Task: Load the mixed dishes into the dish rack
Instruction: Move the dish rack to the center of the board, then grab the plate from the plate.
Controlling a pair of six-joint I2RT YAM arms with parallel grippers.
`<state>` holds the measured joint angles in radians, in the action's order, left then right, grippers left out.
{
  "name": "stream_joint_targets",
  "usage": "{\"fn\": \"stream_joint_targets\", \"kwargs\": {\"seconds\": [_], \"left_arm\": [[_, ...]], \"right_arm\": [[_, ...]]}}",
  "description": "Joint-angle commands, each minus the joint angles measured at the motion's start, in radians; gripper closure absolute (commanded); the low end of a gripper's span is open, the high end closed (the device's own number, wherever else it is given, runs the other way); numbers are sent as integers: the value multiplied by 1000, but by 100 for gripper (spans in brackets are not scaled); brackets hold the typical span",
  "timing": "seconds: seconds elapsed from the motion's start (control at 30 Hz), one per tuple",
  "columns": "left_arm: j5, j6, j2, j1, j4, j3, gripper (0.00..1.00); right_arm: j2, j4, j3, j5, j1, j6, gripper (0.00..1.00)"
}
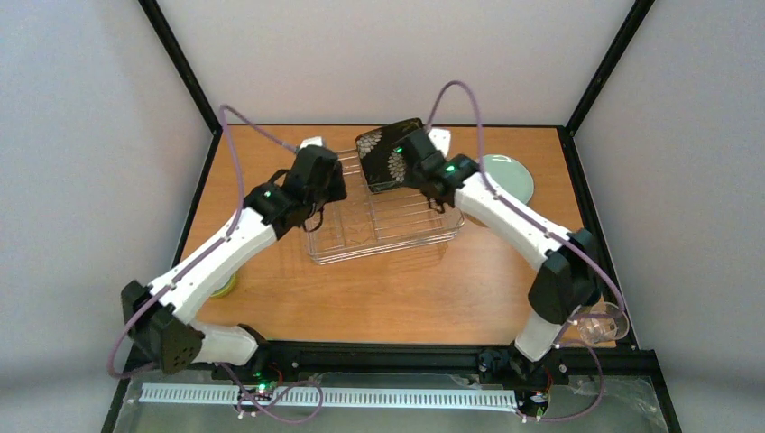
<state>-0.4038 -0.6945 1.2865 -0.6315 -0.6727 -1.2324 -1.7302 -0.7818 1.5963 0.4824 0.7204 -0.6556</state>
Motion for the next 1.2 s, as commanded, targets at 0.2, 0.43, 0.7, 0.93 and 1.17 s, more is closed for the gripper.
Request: {"fn": "stream_joint_targets", "kwargs": {"seconds": [0.2,0.43,0.7,0.93,1.17], "left_arm": [[291,151,447,-9,33,-563,25],[477,187,778,-28,-45,-991,25],[625,180,1025,-30,18,-1216,25],[683,144,1114,-31,54,-1225,26],[690,124,1093,-37,156,-1147,25]], "right_arm": [[187,112,-125,-65,-341,1,16],[243,266,-325,-180,-519,-50,16],[236,308,-395,-221,-686,-54,16],[228,341,-442,-236,-783,-70,16],[214,412,-496,-296,-857,-79,16]]}}
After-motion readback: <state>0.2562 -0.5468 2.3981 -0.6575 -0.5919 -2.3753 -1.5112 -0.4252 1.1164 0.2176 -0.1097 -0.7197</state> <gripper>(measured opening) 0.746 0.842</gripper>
